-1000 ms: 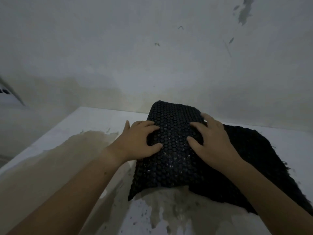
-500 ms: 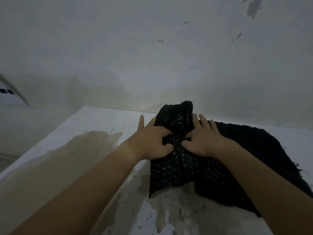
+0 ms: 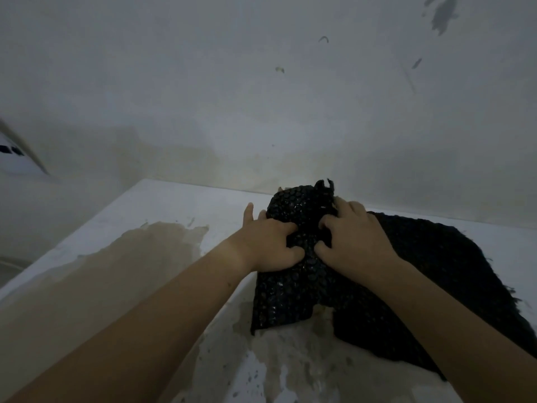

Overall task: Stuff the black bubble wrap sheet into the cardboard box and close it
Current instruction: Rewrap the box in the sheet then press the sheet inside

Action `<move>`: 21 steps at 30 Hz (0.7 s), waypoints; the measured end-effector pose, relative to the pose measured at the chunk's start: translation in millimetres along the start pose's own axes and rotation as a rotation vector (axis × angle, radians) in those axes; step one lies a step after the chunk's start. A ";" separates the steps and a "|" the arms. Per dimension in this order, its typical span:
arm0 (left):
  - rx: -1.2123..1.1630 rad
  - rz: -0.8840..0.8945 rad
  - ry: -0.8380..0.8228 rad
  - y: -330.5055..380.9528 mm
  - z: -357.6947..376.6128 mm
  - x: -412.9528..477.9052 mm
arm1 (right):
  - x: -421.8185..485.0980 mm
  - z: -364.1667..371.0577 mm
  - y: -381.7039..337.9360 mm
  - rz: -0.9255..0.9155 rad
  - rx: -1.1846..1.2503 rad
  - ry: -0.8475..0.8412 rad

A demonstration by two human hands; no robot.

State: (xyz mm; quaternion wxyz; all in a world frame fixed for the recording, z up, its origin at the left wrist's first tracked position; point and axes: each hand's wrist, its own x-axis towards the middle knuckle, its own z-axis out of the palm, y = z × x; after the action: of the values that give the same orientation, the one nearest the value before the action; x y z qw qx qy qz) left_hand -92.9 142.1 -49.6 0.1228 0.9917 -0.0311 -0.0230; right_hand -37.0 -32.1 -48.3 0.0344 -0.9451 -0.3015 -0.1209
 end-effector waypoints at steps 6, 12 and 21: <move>-0.011 0.169 0.507 -8.5 2.8 -9.6 | 1.6 3.0 -2.7 0.084 0.077 -0.233; -0.007 0.124 0.262 -27.5 2.0 -4.3 | -2.5 -7.5 5.0 -0.049 0.064 0.109; 0.067 0.151 0.299 -25.5 2.9 -1.6 | 0.7 -3.3 8.0 -0.009 -0.095 -0.023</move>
State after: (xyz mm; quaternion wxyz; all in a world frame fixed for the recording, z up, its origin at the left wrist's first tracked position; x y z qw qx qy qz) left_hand -93.2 166.2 -58.6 0.0945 0.9824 -0.0875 0.1353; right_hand -32.5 -38.7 -44.9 -0.0143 -0.9457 -0.3001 -0.1243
